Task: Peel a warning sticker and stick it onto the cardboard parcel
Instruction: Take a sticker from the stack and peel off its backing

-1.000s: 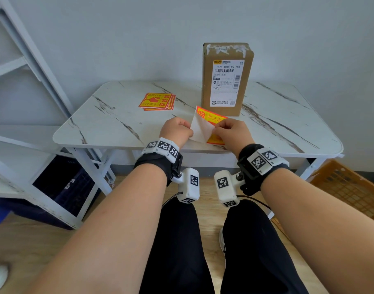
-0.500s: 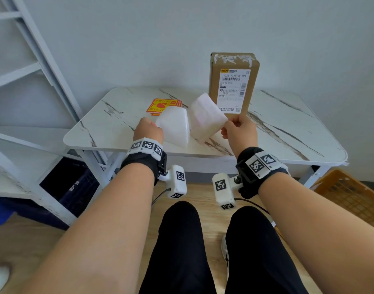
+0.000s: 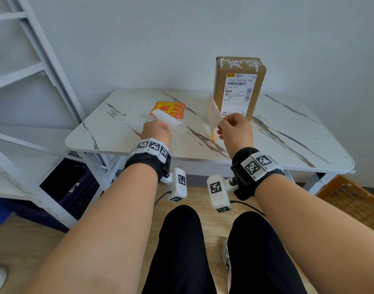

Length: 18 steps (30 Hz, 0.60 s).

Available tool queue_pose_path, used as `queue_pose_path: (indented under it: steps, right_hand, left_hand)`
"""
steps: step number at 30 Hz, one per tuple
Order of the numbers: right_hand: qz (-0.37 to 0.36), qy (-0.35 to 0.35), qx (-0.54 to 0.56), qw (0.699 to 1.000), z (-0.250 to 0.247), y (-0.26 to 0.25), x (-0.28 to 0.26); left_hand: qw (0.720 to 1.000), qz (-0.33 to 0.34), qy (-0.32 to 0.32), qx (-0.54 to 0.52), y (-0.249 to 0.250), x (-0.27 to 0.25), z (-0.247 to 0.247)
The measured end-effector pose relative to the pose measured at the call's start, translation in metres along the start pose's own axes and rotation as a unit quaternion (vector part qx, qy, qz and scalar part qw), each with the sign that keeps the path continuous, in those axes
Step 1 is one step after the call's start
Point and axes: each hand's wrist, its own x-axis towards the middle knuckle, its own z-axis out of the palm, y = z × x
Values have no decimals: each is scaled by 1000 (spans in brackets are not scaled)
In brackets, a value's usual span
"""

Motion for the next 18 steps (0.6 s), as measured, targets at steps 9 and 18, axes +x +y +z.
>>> queue_pose_path:
  steps: [9,18]
  right_hand:
    - [-21,-15,13,1000,-9,-4,7]
    - [-12,-22,62,998,-20,-11,3]
  left_hand:
    - [988,151,8,-5,25,-15,-4]
    - [961,261,26,86,60,-48,10]
